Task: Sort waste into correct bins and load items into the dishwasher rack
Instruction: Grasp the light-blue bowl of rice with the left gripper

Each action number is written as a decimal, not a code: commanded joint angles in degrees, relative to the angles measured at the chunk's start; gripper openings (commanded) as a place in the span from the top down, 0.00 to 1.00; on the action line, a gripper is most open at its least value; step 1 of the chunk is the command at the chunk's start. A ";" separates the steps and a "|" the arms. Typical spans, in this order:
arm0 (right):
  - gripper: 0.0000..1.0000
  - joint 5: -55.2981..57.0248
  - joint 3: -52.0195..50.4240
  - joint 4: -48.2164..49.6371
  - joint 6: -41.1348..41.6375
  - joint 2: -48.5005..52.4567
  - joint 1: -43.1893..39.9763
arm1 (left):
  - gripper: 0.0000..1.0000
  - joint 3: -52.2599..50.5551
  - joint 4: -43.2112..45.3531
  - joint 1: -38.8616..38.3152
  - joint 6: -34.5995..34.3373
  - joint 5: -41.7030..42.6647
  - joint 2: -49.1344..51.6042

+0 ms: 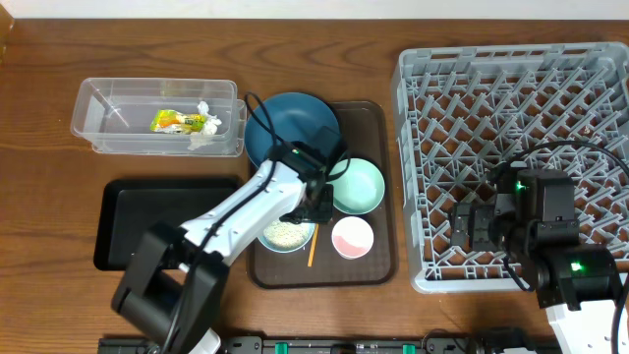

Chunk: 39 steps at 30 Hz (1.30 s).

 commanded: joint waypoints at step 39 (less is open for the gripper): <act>0.01 0.33 1.01 -0.11 0.44 0.02 -0.22 | 0.94 1.97 -6.60 -0.70 2.71 -0.85 -6.95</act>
